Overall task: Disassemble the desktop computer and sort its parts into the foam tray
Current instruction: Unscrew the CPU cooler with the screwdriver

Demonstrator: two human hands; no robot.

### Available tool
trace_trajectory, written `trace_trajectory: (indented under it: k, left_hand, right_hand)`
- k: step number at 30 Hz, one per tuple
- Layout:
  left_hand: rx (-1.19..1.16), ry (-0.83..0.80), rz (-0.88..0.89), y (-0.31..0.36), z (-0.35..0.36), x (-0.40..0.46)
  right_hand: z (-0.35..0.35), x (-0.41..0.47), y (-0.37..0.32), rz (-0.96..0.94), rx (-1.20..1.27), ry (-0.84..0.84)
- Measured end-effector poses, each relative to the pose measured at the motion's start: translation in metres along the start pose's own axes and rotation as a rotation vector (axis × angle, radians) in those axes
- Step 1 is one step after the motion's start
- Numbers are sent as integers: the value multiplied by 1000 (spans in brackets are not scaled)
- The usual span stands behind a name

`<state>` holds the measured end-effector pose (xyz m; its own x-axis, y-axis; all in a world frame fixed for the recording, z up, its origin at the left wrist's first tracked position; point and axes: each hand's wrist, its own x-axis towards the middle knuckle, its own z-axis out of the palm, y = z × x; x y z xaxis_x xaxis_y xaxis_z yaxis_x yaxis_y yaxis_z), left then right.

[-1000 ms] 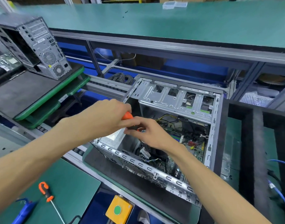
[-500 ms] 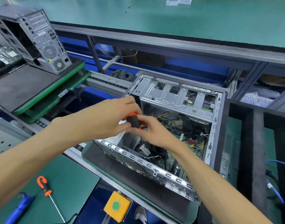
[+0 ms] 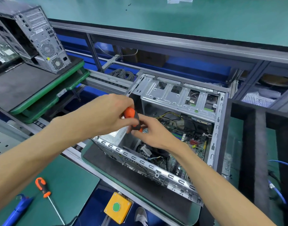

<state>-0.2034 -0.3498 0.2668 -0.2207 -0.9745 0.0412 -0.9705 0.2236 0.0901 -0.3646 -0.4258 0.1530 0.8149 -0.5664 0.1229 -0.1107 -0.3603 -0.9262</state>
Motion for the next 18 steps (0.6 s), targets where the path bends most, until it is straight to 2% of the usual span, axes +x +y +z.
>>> trace_trajectory:
  k: [1, 3, 4, 5, 8, 10, 12, 15, 16, 18]
  left_hand:
    - [168, -6, -80, 2, 2, 4]
    - [527, -34, -134, 7, 3, 7]
    - [556, -4, -143, 6, 4, 5]
    - [478, 34, -134, 3, 5, 1]
    - [-36, 10, 138, -5, -3, -12]
    - [-156, -4, 222, -10, -5, -10]
    - [-118, 38, 115, -9, -3, -4]
    - [261, 68, -174, -2, 2, 5]
    - [341, 101, -199, -3, 5, 5]
    - [225, 157, -103, -6, 5, -3]
  right_hand:
    - [2, 0, 0, -6, -5, 3]
    - [5, 0, -3, 0, 25, 15]
    - [4, -1, -4, 5, 39, 13]
    - [2, -1, -3, 3, 45, 11]
    - [-3, -2, -1, 15, 66, 29]
    - [-4, -2, -1, 22, 82, 16]
    - [1, -1, -1, 2, 66, 2]
    - [8, 1, -3, -19, 61, 34]
    - [8, 1, -5, -14, 62, 34]
    - [4, 0, -4, -10, 73, 35]
